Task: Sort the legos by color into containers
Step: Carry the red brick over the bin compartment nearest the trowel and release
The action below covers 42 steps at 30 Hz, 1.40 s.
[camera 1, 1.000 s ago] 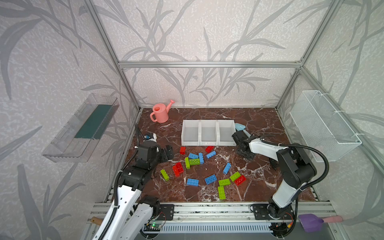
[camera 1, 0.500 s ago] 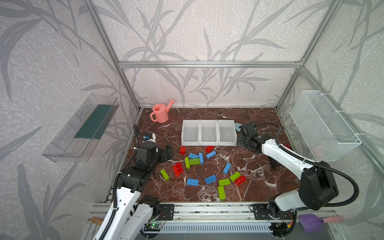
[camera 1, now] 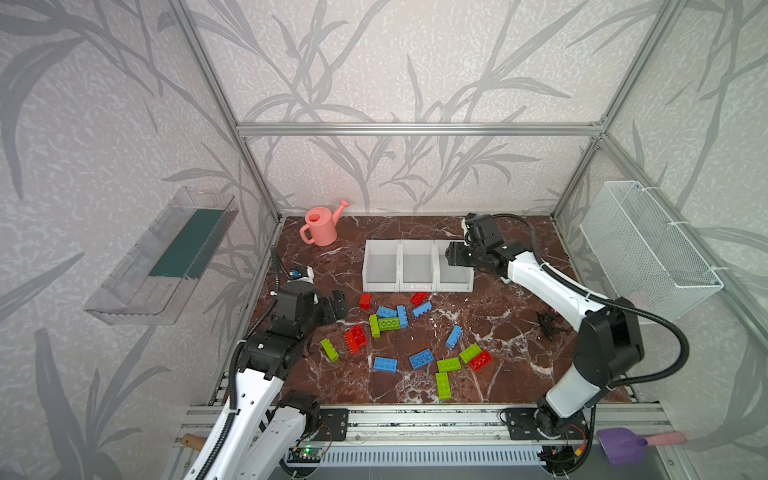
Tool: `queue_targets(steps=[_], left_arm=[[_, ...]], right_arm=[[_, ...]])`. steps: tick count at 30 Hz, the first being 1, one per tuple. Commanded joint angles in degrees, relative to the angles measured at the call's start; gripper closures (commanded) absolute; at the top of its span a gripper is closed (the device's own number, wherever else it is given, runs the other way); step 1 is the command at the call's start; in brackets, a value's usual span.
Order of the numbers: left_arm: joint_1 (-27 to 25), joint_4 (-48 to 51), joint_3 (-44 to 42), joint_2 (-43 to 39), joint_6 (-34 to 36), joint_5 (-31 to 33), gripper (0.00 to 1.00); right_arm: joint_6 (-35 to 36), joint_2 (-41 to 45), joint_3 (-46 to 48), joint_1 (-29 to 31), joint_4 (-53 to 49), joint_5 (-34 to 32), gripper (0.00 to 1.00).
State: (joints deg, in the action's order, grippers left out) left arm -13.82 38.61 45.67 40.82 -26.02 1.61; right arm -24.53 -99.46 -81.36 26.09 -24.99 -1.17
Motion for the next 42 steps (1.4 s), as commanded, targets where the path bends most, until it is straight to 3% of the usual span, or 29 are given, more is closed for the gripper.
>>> queue_targets(steps=[1, 8, 18, 23, 38, 42], left_arm=[[0.20, 0.96, 1.36, 0.57, 1.00, -0.55, 0.01], [0.20, 1.47, 1.44, 0.89, 0.98, 0.45, 0.01], [0.11, 4.30, 3.17, 3.51, 0.17, 2.74, 0.01], [-1.66, 5.80, 4.13, 5.08, -0.69, 4.01, 0.01], [-8.99, 8.07, -4.56, 6.51, -16.11, 5.52, 0.28], [-10.22, 6.51, -6.43, 9.63, -18.69, 4.16, 0.31]], right_arm=[[1.11, -4.69, -3.73, 0.01, -0.47, 0.89, 0.47], [0.36, -10.50, -8.33, -0.77, -0.48, 1.18, 0.41], [0.23, -9.74, -8.51, -2.35, 0.24, 1.50, 0.11], [1.37, -6.09, -6.28, -2.44, 0.58, 2.25, 0.10], [-1.34, 21.45, 26.20, 0.38, 14.07, 5.43, 0.15], [-3.77, 26.95, 35.27, 1.47, 19.25, 5.82, 0.17]])
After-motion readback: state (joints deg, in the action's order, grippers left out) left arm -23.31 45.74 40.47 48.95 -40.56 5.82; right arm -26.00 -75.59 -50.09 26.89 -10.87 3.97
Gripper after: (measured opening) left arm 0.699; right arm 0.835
